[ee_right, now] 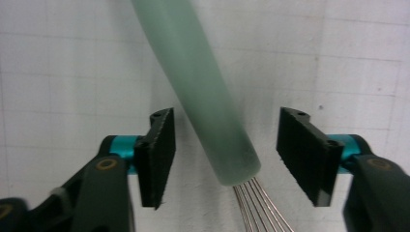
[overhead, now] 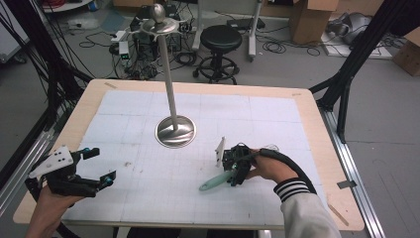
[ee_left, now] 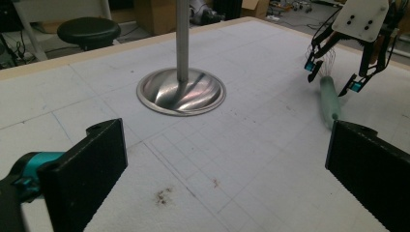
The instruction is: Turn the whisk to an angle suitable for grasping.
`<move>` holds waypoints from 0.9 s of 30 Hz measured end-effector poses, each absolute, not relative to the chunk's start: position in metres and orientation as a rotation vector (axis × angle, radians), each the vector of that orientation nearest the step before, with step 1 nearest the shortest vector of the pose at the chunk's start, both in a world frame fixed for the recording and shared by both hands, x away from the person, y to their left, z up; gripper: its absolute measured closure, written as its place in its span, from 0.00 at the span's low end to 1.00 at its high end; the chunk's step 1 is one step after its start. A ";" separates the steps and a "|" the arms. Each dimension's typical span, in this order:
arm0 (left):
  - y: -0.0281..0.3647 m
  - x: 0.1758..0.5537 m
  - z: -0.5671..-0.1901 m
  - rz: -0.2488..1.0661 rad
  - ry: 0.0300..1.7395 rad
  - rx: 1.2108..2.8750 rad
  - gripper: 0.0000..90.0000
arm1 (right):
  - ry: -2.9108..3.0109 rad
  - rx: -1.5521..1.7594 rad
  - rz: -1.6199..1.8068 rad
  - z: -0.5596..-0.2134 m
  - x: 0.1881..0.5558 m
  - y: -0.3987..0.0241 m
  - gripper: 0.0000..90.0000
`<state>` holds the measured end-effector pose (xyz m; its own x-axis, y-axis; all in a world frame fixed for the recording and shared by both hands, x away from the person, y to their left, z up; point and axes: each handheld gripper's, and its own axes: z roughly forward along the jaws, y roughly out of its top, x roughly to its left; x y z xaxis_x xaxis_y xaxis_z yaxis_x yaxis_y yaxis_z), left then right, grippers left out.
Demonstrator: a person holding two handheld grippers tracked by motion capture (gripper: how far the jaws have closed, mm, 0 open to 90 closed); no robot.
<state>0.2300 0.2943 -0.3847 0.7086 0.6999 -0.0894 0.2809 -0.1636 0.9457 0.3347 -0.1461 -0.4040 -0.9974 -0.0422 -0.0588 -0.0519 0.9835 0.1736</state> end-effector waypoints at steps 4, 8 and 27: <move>0.294 0.230 -0.385 0.445 0.783 1.748 0.02 | 3.080 -0.064 0.253 -0.405 0.334 -0.146 0.50; 0.294 0.231 -0.385 0.442 0.781 1.752 0.02 | 3.078 -0.067 0.233 -0.406 0.335 -0.145 0.54; 0.290 0.231 -0.387 0.428 0.778 1.764 0.02 | 3.083 -0.175 0.166 -0.408 0.334 -0.139 0.67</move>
<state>0.2312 0.2896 -0.3868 0.7182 0.6896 -0.0926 0.2911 -0.1769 0.9402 0.3335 -0.1386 -0.4082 -0.9924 -0.1102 -0.0546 -0.1154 0.9878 0.1044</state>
